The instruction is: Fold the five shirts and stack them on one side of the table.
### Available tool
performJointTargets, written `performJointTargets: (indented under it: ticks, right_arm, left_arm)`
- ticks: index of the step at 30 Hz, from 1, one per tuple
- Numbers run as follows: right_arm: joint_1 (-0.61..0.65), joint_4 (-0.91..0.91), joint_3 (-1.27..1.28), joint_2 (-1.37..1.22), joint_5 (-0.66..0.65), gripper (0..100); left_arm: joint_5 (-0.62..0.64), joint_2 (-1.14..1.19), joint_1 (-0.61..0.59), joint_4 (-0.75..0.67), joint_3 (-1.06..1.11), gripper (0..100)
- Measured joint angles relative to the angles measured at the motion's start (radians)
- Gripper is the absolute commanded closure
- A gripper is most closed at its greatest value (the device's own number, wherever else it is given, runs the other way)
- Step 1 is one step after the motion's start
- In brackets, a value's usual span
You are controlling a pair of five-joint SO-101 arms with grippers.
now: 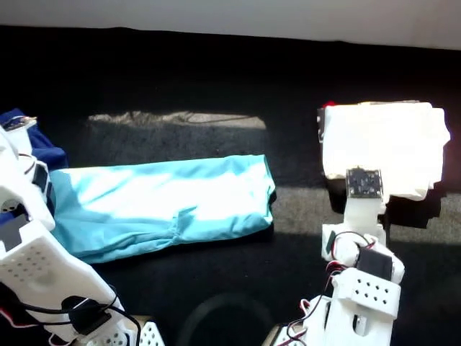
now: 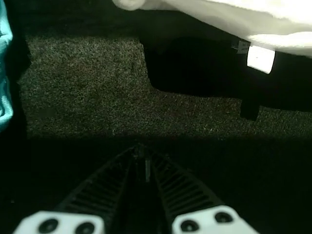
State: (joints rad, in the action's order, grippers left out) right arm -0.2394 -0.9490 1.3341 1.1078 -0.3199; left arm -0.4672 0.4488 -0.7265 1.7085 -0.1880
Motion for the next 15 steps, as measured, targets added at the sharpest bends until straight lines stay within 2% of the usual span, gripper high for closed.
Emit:
performJointTargets:
  ticks: [5,11,15]
  right_arm:
    - [-0.121,0.164,0.189,0.000,0.003,99.2]
    - [-0.147,0.255,0.270,0.002,0.003,99.2]
    - [-0.147,0.258,0.275,0.006,0.003,99.2]
  left_arm:
    - [0.046,-0.011,0.146,0.034,-0.002,99]
    - [0.170,-0.189,0.373,0.035,0.034,99]
    - [0.269,-0.324,0.578,0.037,0.075,99]
